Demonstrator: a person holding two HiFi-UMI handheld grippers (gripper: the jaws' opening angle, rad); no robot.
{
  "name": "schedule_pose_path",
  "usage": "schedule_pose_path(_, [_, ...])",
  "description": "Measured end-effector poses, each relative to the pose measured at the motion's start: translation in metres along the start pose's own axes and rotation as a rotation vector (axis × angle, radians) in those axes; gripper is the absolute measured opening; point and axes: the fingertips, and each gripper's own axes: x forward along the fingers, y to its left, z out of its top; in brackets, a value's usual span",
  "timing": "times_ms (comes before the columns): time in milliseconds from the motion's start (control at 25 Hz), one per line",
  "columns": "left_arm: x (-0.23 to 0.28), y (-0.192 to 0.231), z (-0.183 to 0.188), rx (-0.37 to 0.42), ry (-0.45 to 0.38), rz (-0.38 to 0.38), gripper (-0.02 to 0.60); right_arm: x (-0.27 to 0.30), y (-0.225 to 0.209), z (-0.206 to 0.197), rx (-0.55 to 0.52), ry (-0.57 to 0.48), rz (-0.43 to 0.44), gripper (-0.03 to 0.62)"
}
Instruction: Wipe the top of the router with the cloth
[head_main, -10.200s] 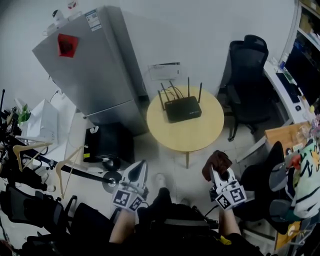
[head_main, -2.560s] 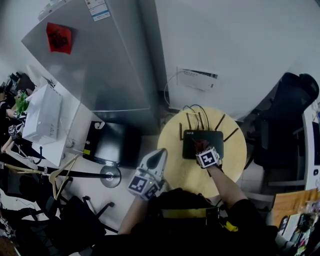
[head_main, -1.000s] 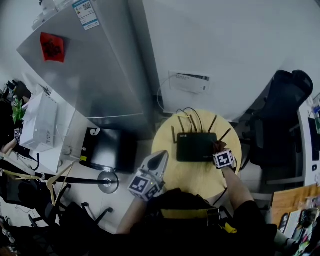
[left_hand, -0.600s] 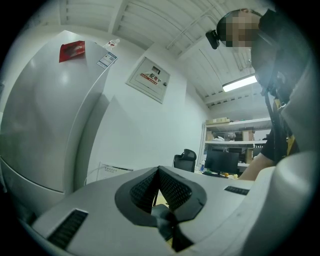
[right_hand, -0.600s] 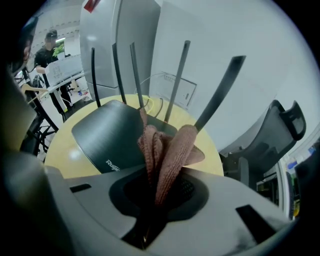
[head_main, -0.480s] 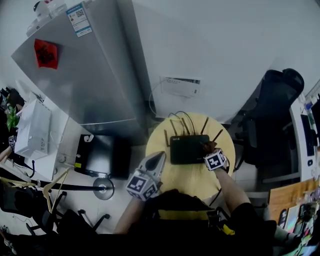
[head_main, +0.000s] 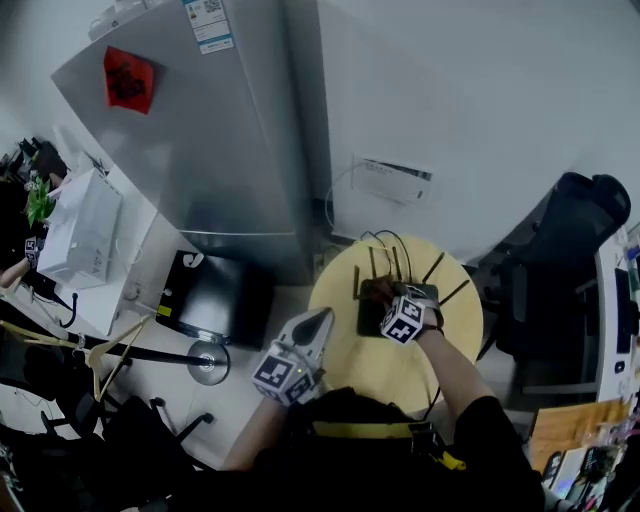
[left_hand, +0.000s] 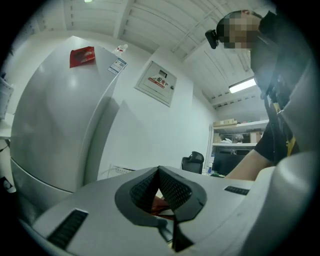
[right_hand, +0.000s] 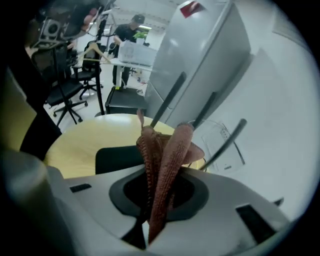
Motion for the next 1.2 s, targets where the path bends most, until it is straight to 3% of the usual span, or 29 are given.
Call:
schedule_pose_path(280, [-0.045,0.046,0.002,-0.017,-0.022,0.196,-0.008,0.03,-0.023,0.044,-0.236,0.038,-0.035,0.064])
schedule_pose_path(560, [-0.07,0.057,-0.007,-0.024,0.024,0.27,-0.008,0.05,-0.017,0.046,-0.371,0.075,-0.075,0.064])
schedule_pose_path(920, [-0.071,0.053,-0.005,-0.038,-0.01,0.266,-0.008,0.052,0.014,0.032,-0.259,0.085,0.113,0.064])
schedule_pose_path(1200, [-0.066,0.046,-0.006,-0.03,-0.017,0.232,-0.008,0.041,0.033,0.021,-0.252,0.102,0.176,0.064])
